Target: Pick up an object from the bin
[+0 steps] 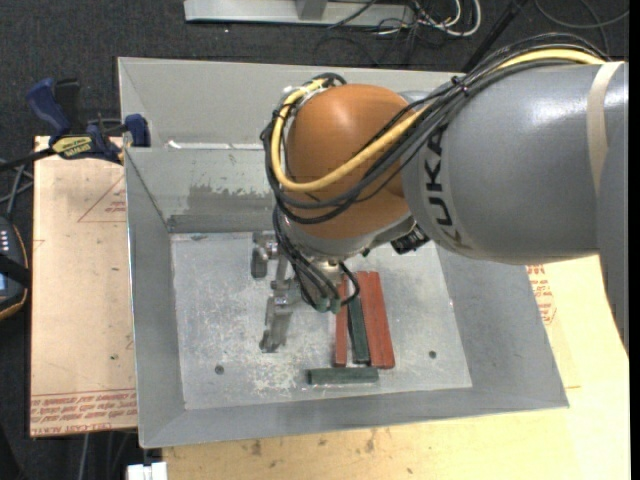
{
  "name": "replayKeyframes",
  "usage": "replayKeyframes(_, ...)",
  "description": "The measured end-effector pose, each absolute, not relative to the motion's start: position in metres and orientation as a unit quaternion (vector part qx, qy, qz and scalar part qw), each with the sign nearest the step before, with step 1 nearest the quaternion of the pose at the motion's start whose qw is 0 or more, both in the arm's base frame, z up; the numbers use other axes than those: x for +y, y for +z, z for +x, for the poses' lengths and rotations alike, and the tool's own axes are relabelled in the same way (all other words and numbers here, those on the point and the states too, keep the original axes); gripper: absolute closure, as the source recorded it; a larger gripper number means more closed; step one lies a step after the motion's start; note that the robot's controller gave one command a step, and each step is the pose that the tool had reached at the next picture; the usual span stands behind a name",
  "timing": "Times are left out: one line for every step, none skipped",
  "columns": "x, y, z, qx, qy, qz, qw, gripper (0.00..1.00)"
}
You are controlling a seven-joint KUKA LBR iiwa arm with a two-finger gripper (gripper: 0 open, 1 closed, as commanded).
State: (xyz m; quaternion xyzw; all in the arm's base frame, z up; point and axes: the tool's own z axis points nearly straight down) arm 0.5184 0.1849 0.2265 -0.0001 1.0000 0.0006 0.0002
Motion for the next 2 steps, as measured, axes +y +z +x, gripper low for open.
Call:
replayKeyframes(0.158, 0.183, 0.517, 0.997, 0.001, -0.074, 0.002, 0.0)
replayKeyframes(0.117, 0.155, 0.508, 0.978, 0.001, -0.208, -0.002, 0.0)
